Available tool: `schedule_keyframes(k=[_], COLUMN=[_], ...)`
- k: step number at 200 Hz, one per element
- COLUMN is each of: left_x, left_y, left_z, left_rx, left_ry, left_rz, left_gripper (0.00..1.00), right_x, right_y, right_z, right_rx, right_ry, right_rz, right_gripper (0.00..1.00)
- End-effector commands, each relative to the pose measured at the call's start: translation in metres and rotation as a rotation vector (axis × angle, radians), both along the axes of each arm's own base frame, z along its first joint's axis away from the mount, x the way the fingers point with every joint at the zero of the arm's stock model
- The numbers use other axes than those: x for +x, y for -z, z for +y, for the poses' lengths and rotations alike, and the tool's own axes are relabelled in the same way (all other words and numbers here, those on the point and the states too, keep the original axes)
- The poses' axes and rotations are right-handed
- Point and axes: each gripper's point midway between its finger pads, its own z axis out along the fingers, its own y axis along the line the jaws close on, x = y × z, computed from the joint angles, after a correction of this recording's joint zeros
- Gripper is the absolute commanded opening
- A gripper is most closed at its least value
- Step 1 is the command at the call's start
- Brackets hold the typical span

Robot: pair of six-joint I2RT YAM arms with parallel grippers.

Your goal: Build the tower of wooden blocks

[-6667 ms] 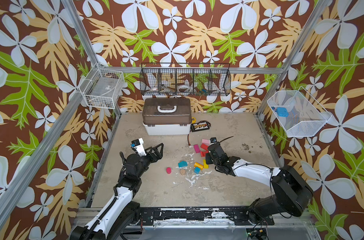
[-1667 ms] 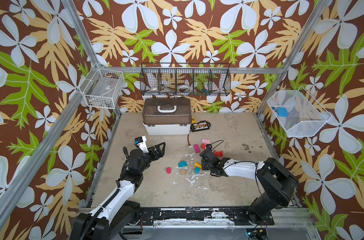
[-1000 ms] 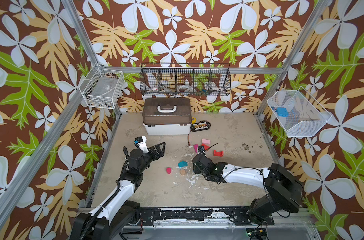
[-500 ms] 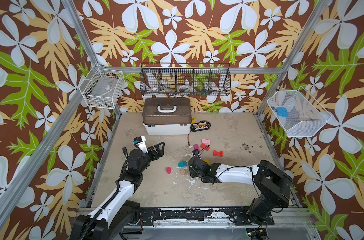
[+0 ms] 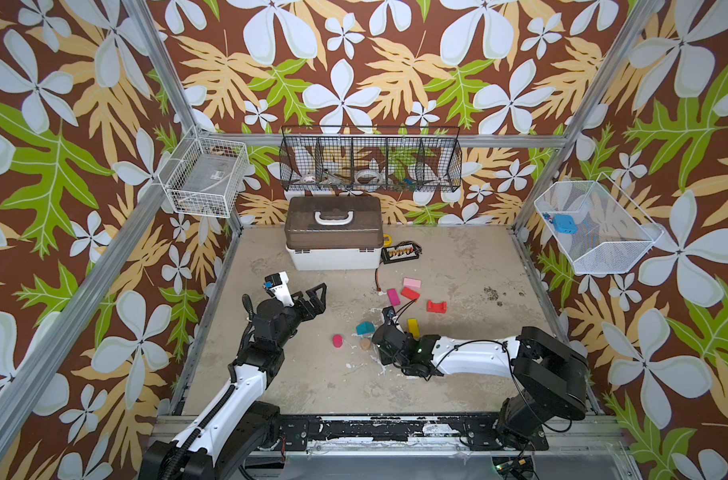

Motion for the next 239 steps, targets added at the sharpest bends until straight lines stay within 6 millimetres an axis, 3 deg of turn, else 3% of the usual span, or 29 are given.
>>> schedule_keyframes(k=[1, 30, 77, 100, 125, 170, 192, 213, 239], left_x=[0.001, 0.001, 0.003, 0.003, -0.001, -0.013, -0.008, -0.005, -0.012], left_y=[-0.007, -0.007, -0.005, -0.008, -0.015, -0.022, -0.035, -0.056, -0.035], left_z=[0.002, 0.002, 0.001, 0.000, -0.003, -0.016, -0.022, -0.031, -0.039], left_rx=[0.012, 0.011, 0.012, 0.014, 0.007, -0.140, -0.254, -0.279, -0.251], left_ry=[-0.010, -0.009, -0.008, 0.002, 0.024, 0.092, 0.100, 0.146, 0.144], left_rz=[-0.023, -0.026, -0.017, -0.030, -0.066, -0.087, -0.088, -0.136, -0.158], left_gripper=[1.00, 1.00, 1.00, 1.00, 1.00, 1.00, 0.99, 0.96, 1.00], right_x=[0.001, 0.001, 0.002, 0.004, 0.004, 0.008, 0.013, 0.019, 0.024], right_y=[0.002, 0.007, 0.005, -0.009, -0.036, -0.092, -0.112, -0.122, -0.119], right_z=[-0.010, -0.016, -0.015, -0.023, -0.037, -0.081, -0.117, -0.150, -0.181], right_rx=[-0.026, -0.051, -0.041, -0.027, 0.010, 0.073, 0.099, 0.136, 0.161], right_ry=[0.045, 0.066, 0.071, 0.101, 0.131, 0.212, 0.297, 0.373, 0.437], right_rz=[-0.007, -0.007, -0.009, -0.046, -0.109, -0.229, -0.287, -0.323, -0.326], right_gripper=[0.46, 0.42, 0.25, 0.20, 0.19, 0.18, 0.17, 0.17, 0.17])
